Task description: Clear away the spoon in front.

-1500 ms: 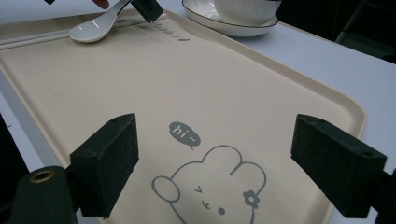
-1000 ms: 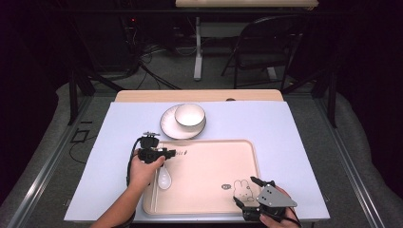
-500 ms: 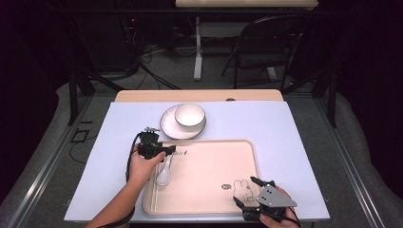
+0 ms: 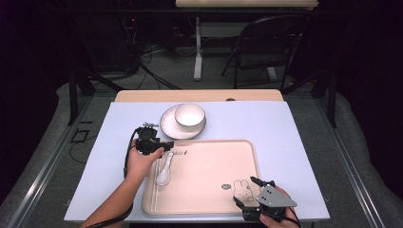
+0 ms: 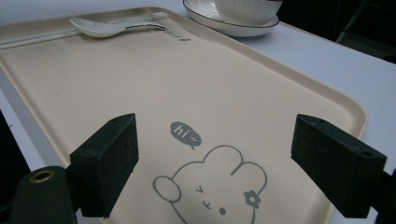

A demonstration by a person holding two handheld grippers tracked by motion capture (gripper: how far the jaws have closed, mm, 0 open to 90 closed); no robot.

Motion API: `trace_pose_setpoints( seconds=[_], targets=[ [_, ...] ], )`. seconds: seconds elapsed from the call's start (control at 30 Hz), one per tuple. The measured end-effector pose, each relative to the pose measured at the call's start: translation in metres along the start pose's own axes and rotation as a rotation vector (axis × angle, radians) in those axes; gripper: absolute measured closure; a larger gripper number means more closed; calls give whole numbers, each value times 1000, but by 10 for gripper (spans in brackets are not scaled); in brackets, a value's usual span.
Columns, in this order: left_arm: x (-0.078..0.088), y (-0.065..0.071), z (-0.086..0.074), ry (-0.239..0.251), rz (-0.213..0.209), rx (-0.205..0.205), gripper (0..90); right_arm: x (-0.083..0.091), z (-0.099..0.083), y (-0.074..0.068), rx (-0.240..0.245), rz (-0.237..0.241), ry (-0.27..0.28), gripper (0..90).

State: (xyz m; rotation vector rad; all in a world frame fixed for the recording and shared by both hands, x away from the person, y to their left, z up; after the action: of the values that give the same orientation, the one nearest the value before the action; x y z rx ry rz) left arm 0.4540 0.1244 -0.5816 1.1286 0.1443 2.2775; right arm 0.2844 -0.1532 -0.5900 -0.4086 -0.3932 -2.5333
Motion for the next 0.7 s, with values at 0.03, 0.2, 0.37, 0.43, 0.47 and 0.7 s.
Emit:
trace_pose_setpoints(
  seconds=[0.03, 0.2, 0.37, 0.43, 0.47, 0.7],
  targets=[
    [1, -1, 2, 3, 3, 0, 335, 0, 0, 0, -2, 0, -1, 144],
    [5, -4, 12, 14, 13, 16, 329, 0, 0, 0, 2, 1, -1, 144],
    [7, -9, 22, 19, 33, 18, 330, 0, 0, 0, 0, 0, -2, 144],
    [7, -10, 26, 23, 41, 21, 330, 0, 0, 0, 0, 0, -2, 144],
    [7, -11, 28, 25, 44, 24, 330, 0, 0, 0, 0, 0, -2, 144],
    [6, -16, 43, 38, 59, 46, 330, -1, 0, 1, -2, -1, -2, 144]
  ],
)
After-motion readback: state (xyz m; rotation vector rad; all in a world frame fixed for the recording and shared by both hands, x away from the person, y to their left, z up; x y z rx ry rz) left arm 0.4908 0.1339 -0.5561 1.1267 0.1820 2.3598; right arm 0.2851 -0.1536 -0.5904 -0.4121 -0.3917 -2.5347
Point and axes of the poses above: each handheld gripper's, and its own axes: x roughly backward along the jaws, z roughly out of its top, y roughly to its right, the point moved 10 cm from there along -x, roughly forward along the jaws, and after that the axes turned 9 degrees about -z, right-handed, at the moved point
